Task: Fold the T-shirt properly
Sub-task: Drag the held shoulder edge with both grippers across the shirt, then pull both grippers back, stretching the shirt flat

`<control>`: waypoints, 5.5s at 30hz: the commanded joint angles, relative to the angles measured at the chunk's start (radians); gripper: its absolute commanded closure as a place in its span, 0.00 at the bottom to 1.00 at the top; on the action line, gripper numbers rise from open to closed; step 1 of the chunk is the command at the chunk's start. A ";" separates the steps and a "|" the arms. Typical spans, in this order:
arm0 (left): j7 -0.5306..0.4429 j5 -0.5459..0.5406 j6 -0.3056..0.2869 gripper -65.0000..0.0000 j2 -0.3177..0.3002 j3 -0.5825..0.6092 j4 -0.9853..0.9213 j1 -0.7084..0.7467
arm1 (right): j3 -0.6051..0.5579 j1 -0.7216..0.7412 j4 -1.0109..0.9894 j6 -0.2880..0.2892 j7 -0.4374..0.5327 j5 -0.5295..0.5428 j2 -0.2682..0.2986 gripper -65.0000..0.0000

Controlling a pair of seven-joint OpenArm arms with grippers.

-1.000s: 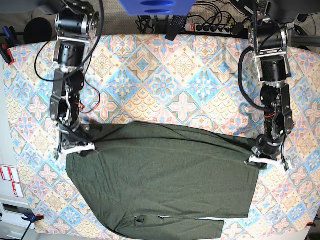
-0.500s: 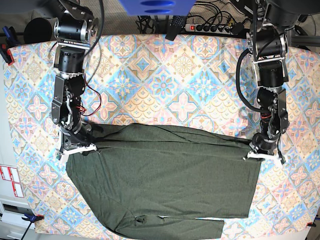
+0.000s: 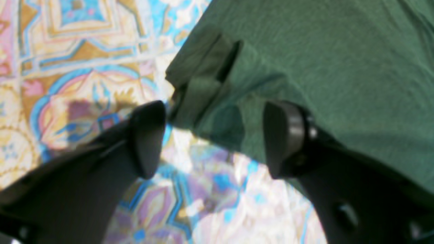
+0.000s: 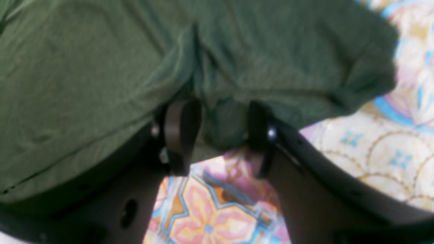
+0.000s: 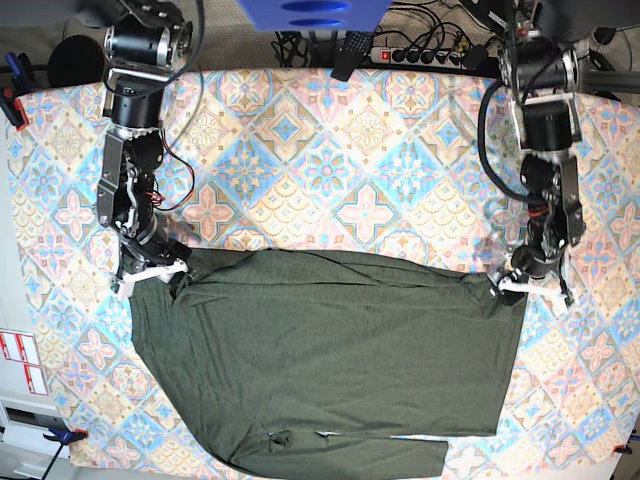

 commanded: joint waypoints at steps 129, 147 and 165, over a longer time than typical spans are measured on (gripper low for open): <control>-0.196 0.010 0.001 0.90 -0.023 -0.016 0.523 0.774 | 0.281 -0.656 0.522 0.002 0.029 0.011 0.014 0.99; -0.081 0.000 0.001 0.31 -0.021 -0.068 0.679 0.791 | 0.287 -0.656 0.512 0.002 -0.025 0.009 0.012 0.70; 0.103 0.013 0.001 0.30 -0.023 -0.159 0.498 0.349 | 0.384 -0.579 0.530 0.001 -0.025 0.006 0.012 0.70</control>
